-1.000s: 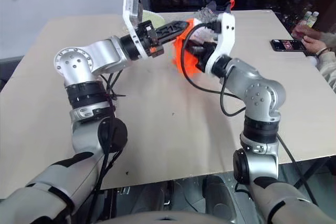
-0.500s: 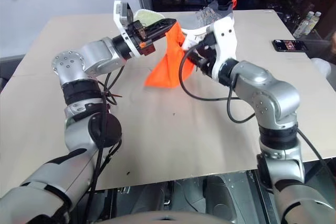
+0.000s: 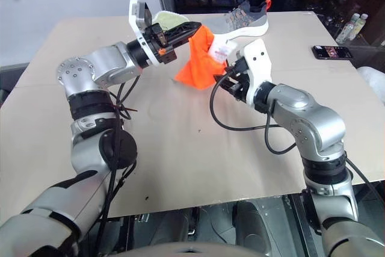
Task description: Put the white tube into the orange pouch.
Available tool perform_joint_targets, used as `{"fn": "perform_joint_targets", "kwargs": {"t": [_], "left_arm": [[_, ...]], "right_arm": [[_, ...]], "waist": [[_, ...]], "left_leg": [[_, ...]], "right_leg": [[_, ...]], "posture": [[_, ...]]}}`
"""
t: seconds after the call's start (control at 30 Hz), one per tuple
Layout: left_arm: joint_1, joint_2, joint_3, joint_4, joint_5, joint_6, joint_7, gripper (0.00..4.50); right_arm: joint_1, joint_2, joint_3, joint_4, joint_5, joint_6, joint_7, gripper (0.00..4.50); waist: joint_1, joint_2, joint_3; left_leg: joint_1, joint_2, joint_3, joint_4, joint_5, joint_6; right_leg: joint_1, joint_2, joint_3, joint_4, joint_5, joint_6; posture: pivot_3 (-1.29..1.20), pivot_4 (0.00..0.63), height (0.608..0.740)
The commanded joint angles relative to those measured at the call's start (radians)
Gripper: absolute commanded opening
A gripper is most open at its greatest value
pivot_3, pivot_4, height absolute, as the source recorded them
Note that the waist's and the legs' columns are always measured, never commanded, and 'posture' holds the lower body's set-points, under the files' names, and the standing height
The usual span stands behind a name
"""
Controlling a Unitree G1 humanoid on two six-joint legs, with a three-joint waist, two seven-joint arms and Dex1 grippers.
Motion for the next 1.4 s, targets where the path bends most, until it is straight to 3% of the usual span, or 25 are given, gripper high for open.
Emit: {"fn": "perform_joint_targets", "kwargs": {"t": [0.03,0.23,0.63,0.8,1.03,1.13,1.2,1.4], "left_arm": [[-0.005,0.011,-0.010,-0.054,-0.044,0.011,-0.012,0.00],[0.015,0.004,-0.010,-0.085,-0.073,0.023,0.009,0.00],[0.069,-0.009,-0.019,-0.140,-0.190,0.049,0.094,0.00],[0.077,0.007,-0.037,-0.136,-0.229,0.049,0.105,0.00],[0.086,0.014,-0.057,-0.138,-0.264,0.030,0.123,0.00],[0.086,0.015,-0.060,-0.133,-0.270,0.012,0.133,0.00],[0.087,0.017,-0.061,-0.128,-0.265,-0.003,0.138,0.00],[0.104,0.020,-0.067,-0.130,-0.259,-0.034,0.140,0.00]], "right_arm": [[-0.056,-0.010,0.020,0.049,-0.049,-0.082,0.056,1.81],[-0.089,0.007,0.093,0.091,-0.063,-0.109,0.168,1.81],[-0.091,0.037,0.080,0.158,-0.010,-0.156,0.371,1.81],[-0.137,0.041,0.065,0.285,-0.072,-0.229,0.368,1.81],[-0.126,0.061,0.098,0.296,-0.109,-0.245,0.362,1.81],[-0.110,0.055,0.108,0.284,-0.118,-0.240,0.377,1.06],[-0.102,0.049,0.102,0.273,-0.117,-0.234,0.381,0.14],[-0.109,-0.022,0.028,0.243,-0.094,-0.220,0.406,0.06]], "waist": [[0.000,0.000,0.000],[0.005,0.000,0.000],[0.013,0.000,0.000],[0.012,0.000,0.000],[0.012,0.000,0.000],[0.013,0.000,0.000],[0.013,0.000,0.000],[0.014,0.000,0.000]], "left_leg": [[0.000,0.000,0.000,0.000,0.000,0.000],[0.000,0.000,0.000,0.000,0.000,0.000],[0.000,0.000,-0.001,0.000,0.002,-0.003],[0.000,0.000,-0.001,0.000,0.002,-0.003],[0.000,0.000,-0.001,0.000,0.002,-0.003],[0.000,0.000,-0.001,0.000,0.002,-0.003],[0.000,0.000,-0.001,0.000,0.002,-0.003],[0.000,0.000,-0.001,0.000,0.002,-0.003]], "right_leg": [[0.000,0.000,0.000,0.000,0.000,0.000],[0.000,0.000,0.000,0.000,0.000,0.000],[0.000,0.000,0.000,0.000,0.000,0.000],[0.000,0.000,0.000,0.000,0.000,0.000],[0.000,0.000,0.000,0.000,0.000,0.000],[0.000,-0.001,0.000,0.000,0.000,0.000],[0.000,-0.001,0.000,0.000,0.000,0.000],[0.000,-0.001,0.000,0.000,0.000,0.000]], "posture": [[0.00,0.150,0.740],[0.00,0.150,0.740],[0.00,0.150,0.740],[0.00,0.150,0.740],[0.00,0.150,0.740],[0.00,0.150,0.740],[0.00,0.150,0.740],[0.00,0.150,0.740]]}}
